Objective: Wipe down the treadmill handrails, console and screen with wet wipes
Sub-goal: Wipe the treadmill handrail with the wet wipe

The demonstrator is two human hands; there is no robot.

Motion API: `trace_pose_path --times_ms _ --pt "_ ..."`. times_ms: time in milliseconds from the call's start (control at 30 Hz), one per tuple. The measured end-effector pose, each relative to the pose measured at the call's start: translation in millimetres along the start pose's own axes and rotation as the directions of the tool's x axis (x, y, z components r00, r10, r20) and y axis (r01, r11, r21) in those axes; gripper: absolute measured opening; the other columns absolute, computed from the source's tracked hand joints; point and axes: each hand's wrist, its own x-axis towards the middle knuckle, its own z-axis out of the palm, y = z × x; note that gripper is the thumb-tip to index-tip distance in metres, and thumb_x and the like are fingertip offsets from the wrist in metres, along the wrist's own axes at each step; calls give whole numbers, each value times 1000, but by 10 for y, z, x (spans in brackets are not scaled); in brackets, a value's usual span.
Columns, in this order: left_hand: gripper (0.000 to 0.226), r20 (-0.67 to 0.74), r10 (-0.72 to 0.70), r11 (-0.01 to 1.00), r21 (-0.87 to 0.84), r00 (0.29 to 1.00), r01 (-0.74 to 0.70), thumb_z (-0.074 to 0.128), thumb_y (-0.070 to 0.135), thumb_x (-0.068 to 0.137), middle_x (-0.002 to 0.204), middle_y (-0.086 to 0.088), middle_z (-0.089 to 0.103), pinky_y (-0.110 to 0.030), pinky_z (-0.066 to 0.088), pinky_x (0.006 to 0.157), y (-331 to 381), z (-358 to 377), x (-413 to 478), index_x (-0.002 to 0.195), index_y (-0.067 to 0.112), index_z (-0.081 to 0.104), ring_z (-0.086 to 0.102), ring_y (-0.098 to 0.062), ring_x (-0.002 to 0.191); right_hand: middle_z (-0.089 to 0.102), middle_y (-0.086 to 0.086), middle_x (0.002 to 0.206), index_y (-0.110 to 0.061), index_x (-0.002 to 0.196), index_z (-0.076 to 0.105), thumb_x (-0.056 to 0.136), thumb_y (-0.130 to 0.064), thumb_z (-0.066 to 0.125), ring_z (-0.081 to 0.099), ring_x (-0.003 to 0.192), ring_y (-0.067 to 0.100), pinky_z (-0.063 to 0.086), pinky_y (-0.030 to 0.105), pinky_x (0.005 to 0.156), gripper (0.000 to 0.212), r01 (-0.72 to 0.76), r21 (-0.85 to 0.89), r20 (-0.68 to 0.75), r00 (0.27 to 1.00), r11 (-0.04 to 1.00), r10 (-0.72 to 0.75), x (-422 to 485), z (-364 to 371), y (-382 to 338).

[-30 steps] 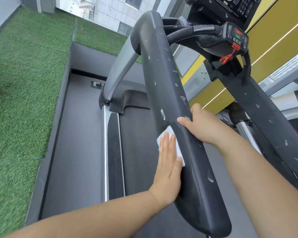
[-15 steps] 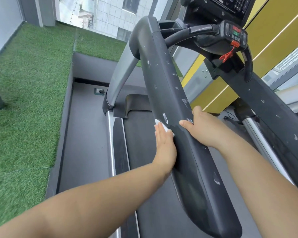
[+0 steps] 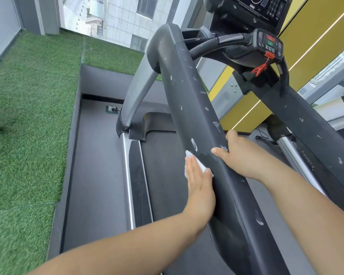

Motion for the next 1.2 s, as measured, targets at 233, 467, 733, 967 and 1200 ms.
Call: trace_pose_path --times_ms 233,467,733,967,1200 --pt "52 -4 79 987 141 997 -78 17 28 104 144 29 -27 1 -13 98 -50 19 28 139 33 -21 -25 17 129 56 9 110 -6 119 36 98 -41 43 51 92 25 38 34 70 42 -16 27 12 1000 1000 15 6 5 7" --pt "54 -31 40 993 111 999 -37 17 33 103 144 32 -24 -12 -11 107 27 -64 290 144 34 -17 -22 18 130 48 0 91 -8 113 35 98 -41 43 50 84 22 34 32 59 37 -28 35 31 999 999 27 29 -5 0" --pt "52 93 136 955 252 986 -155 20 26 104 134 36 -33 -2 -17 101 -50 -62 123 129 40 -23 -33 22 122 45 -6 80 -11 112 33 97 -42 44 49 71 13 34 26 54 36 -74 57 42 997 996 71 62 12 1" --pt "56 263 238 855 400 935 -330 21 26 103 135 24 -44 -12 -21 106 -71 -124 -65 134 34 -25 -38 8 129 43 -2 101 -10 122 33 97 -43 45 46 89 20 37 33 69 43 -119 98 55 992 988 114 55 4 -14" --pt "62 246 295 799 466 923 -379 1 56 87 139 22 -44 -18 -21 110 -48 -124 68 138 30 -24 -34 0 135 43 -1 100 -11 122 33 97 -43 45 47 88 20 35 32 64 42 -117 99 61 992 988 111 64 2 -13"
